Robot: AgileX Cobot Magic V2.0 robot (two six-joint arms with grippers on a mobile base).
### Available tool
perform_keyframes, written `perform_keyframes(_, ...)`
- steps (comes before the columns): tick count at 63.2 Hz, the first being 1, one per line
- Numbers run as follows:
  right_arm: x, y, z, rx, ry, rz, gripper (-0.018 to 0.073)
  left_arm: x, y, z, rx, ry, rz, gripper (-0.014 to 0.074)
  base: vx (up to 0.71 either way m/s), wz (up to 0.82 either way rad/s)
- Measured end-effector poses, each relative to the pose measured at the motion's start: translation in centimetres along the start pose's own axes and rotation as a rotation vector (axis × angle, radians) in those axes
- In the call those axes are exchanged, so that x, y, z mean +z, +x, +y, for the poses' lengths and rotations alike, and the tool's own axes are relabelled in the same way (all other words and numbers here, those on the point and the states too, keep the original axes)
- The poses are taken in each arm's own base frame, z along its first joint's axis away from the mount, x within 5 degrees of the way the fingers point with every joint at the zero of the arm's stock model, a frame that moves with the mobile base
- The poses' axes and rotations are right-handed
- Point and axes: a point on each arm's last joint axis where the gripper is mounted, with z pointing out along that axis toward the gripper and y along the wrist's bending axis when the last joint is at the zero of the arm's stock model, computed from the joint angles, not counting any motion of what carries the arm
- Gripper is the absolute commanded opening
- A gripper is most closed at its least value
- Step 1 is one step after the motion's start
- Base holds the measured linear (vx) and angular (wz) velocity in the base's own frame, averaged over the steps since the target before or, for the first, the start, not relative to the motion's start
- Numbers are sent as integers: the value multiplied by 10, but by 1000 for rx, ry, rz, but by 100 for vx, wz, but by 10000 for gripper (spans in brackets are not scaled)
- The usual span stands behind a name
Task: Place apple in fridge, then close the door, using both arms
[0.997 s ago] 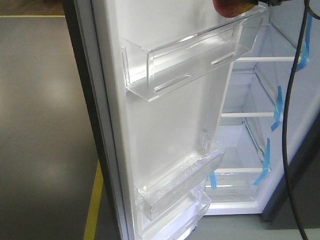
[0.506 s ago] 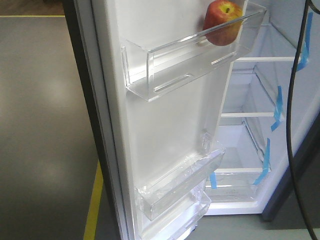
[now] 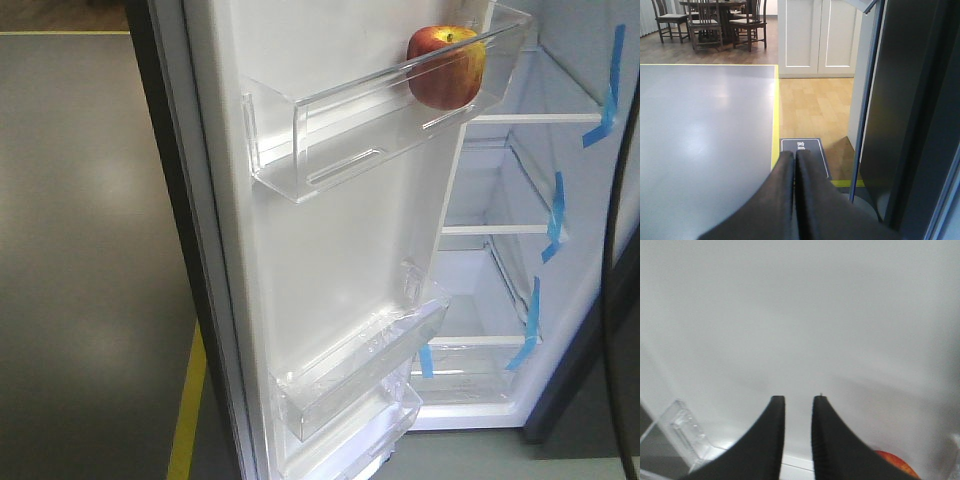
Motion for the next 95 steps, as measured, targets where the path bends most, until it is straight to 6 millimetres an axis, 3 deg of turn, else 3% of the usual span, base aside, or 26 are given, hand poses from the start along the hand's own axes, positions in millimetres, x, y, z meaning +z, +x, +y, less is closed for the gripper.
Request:
perform_keyframes(13,-38,-19,57,-80,10,-41,-5,0,0,0,0,0,0,-6,0,0)
perform_keyframes(23,-68,-8,107,-147,27,-33,-5,0,0,0,0,0,0,-6,0,0)
perform_keyframes(32,-87,28,143,-152,88,-4,-5,0,0,0,0,0,0,-6,0,0)
perform_keyframes(51,-117,140,201,-99,312,-84,-5,0,0,0,0,0,-1,-6,0,0)
perform_keyframes(63,-124,203,222,-64,364,-71,-5,0,-7,-1,-66,17,-75,-6,0,0)
perform_keyframes(75,-124,245,224,-6,435,-65,-5,-3,-23,-3,-201,56,-250,-6,0,0)
perform_keyframes(85,-123,256,223,16,443,-59,-5,-8,-37,-3,-304,98,-406,-6,0,0)
perform_keyframes(95,-123,256,222,18,448,-65,-4,-16,-51,-3,-609,222,-561,-6,0,0)
